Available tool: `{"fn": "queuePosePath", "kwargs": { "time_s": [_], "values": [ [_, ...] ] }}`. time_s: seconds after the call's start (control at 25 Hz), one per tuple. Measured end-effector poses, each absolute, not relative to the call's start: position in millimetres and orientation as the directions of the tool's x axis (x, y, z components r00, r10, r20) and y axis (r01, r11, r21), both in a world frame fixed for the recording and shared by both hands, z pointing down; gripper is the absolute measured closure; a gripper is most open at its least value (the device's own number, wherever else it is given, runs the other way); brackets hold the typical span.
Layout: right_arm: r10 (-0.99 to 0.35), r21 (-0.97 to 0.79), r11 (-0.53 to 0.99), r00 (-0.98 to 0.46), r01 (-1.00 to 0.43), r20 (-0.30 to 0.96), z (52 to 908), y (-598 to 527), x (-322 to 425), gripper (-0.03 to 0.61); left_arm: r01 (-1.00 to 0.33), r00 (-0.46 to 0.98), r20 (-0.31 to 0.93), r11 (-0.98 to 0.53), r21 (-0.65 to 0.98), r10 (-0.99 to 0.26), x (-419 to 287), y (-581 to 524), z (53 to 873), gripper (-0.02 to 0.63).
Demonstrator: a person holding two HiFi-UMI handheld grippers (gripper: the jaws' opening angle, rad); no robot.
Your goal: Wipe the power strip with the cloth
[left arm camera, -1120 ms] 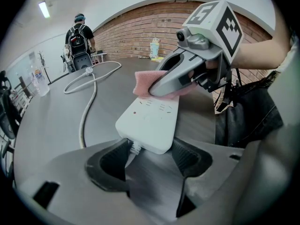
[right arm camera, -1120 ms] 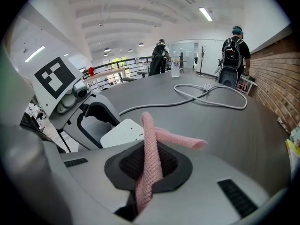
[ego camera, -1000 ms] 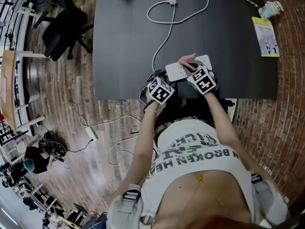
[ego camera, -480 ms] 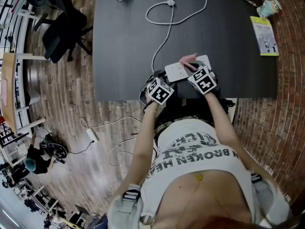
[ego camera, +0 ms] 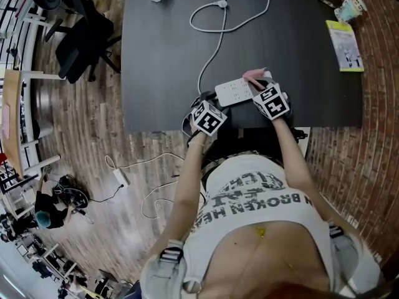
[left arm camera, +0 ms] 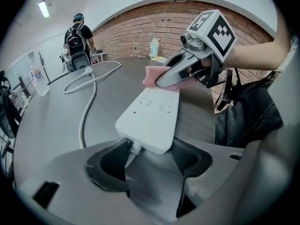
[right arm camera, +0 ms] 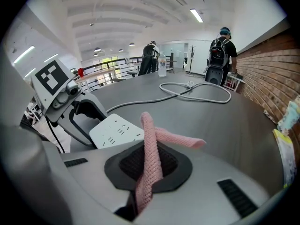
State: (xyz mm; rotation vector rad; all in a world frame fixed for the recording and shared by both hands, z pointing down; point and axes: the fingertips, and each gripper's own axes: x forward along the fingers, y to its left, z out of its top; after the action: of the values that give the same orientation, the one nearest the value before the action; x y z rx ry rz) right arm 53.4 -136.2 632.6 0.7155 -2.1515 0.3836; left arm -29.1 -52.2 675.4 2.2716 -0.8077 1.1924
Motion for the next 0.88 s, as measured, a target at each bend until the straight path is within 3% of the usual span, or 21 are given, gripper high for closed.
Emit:
{"fn": "queuePosePath", "kwargs": {
  "time_s": [0.88],
  "values": [
    [-0.42, -0.025, 0.724, -0.469, -0.69, 0.777, 632, -152, 96, 0.561, -0.678, 0.447, 0.847, -0.726, 0.112, -0.287, -30, -53, 675, 0.339]
  ]
}}
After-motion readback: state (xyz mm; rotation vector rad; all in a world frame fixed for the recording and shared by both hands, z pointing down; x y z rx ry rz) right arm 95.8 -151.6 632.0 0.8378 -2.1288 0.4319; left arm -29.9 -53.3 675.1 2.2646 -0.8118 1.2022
